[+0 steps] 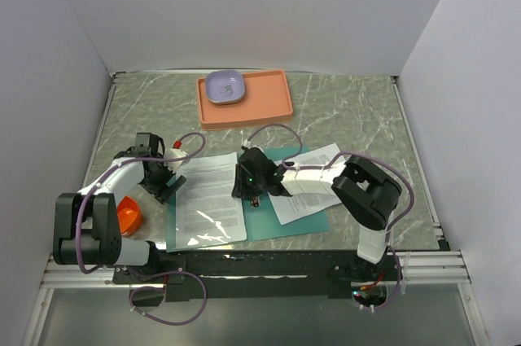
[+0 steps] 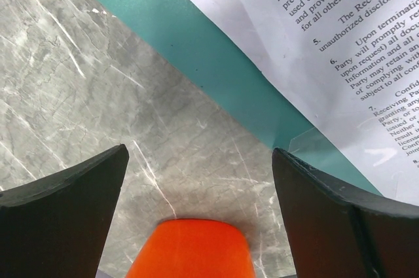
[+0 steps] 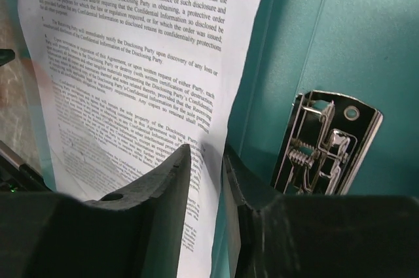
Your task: Put the files into the folder
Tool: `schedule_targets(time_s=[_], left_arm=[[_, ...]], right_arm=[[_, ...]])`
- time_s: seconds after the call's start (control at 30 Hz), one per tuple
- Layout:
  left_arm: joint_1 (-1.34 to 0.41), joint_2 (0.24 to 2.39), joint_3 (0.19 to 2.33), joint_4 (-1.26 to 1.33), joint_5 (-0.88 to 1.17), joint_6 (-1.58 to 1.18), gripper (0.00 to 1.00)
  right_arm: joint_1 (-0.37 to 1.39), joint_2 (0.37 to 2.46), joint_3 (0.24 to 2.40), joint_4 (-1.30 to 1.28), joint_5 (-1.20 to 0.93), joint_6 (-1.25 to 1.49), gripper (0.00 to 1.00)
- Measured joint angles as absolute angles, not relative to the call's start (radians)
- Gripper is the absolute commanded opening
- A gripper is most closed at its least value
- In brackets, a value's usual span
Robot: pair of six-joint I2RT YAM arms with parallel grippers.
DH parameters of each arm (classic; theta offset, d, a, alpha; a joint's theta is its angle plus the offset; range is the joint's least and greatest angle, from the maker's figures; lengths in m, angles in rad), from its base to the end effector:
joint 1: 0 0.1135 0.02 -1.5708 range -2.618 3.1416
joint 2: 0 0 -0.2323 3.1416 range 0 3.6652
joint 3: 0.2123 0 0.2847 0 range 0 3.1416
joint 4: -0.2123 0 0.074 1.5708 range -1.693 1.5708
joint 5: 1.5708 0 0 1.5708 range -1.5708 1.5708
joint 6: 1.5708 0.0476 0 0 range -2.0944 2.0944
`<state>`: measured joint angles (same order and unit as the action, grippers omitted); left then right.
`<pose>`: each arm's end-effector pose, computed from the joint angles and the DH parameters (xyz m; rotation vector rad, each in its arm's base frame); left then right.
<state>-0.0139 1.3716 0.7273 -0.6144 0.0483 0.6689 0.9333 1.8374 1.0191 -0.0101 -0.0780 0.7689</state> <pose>0.2698 -0.0061 0.1063 0.9575 2.6627 0.0785 0.2335 0.3215 0.0859 -0.2515 2.5749 0.8238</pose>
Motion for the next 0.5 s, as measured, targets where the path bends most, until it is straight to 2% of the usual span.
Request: schedule_targets(time_s=[0.5], left_arm=[[-0.015, 1.369, 0.715, -0.615, 0.049, 0.669, 0.99]], right_arm=[[0.968, 1.708, 0.836, 0.035, -0.106, 0.818, 0.2]])
